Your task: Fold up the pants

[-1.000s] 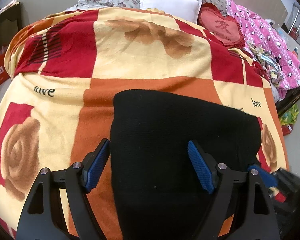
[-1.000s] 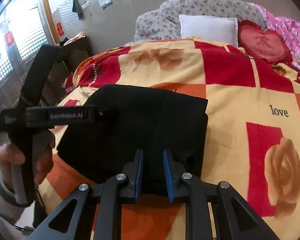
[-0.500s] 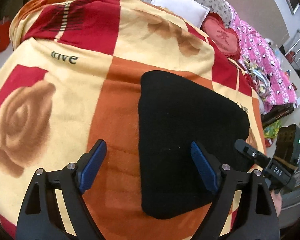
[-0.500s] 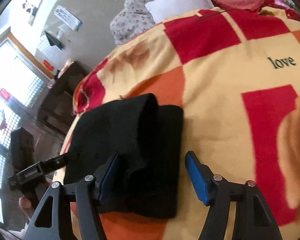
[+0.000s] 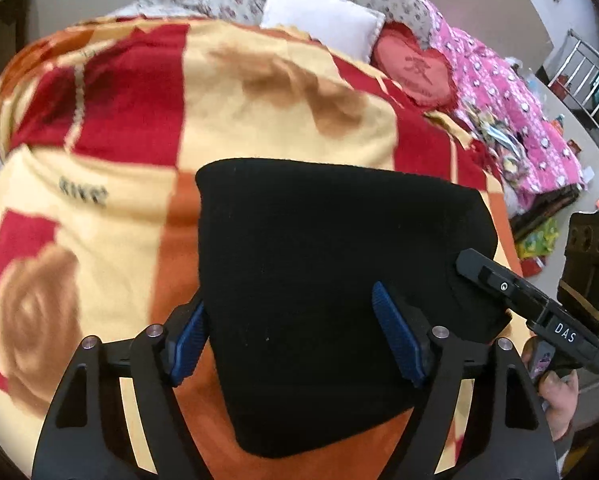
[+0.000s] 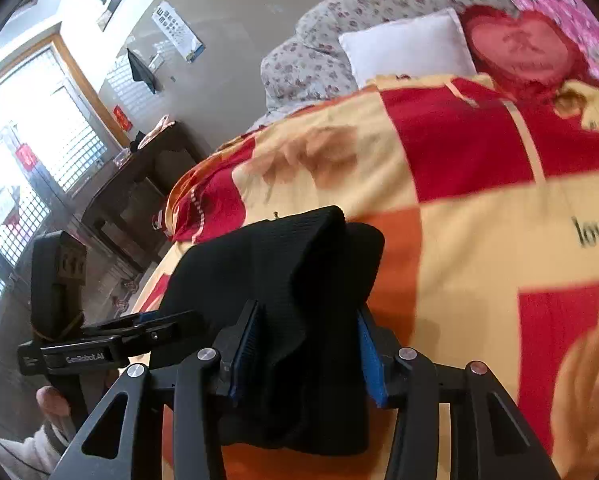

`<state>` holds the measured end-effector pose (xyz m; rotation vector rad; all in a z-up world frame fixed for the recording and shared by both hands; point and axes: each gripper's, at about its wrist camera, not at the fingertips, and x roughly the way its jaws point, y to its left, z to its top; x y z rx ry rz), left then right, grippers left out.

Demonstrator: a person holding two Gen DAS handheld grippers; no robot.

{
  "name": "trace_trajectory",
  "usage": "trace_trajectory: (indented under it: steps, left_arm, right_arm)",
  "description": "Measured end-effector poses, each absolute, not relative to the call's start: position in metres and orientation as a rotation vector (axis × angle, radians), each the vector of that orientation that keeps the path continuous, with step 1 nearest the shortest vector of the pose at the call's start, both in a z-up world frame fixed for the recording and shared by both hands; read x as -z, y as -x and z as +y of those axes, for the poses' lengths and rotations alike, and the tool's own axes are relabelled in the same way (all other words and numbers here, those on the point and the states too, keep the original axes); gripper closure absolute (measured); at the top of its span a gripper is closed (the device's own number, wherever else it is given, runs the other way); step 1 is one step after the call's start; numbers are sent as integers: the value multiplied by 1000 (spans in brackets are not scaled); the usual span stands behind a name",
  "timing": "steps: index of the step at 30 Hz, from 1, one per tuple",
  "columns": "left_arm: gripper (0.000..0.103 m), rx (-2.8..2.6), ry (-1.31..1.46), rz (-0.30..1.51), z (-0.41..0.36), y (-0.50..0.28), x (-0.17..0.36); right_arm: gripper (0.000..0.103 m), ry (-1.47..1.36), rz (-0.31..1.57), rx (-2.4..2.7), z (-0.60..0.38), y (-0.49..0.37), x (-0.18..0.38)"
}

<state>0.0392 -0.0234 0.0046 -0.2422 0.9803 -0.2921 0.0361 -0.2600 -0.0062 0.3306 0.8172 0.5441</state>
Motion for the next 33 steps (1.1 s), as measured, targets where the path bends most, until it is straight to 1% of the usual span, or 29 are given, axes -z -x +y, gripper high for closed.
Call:
trace_trajectory:
  steps: [3, 6, 10, 17, 19, 21, 22, 24, 33]
  left_arm:
    - [25, 259, 208, 973, -18, -56, -2]
    - [25, 231, 191, 1014, -16, -73, 15]
    - [23, 232, 209, 1039, -11, -82, 27]
    - [23, 172, 129, 982, -17, -69, 13]
    - [23, 155, 117, 967, -18, -65, 9]
    - [23, 141, 114, 956, -19, -60, 6]
    - [23, 133, 114, 948, -19, -57, 5]
    - [23, 117, 103, 932, -19, -50, 1]
    - [23, 47, 44, 860, -22, -18, -16]
  right_arm:
    - [58, -333, 819, -529, -251, -58, 13]
    - [58, -293, 867, -493, -246, -74, 27]
    - [58, -244, 893, -457, -245, -75, 35]
    - [58, -145, 804, -442, -238, -41, -2]
    - [58, -85, 812, -420, -228, -35, 2]
    - [58, -31, 852, -384, -220, -34, 17]
    - [58, -27, 871, -377, -217, -34, 25]
    - [58, -42, 853, -370, -221, -30, 26]
    - [56, -81, 791, -384, -220, -7, -10]
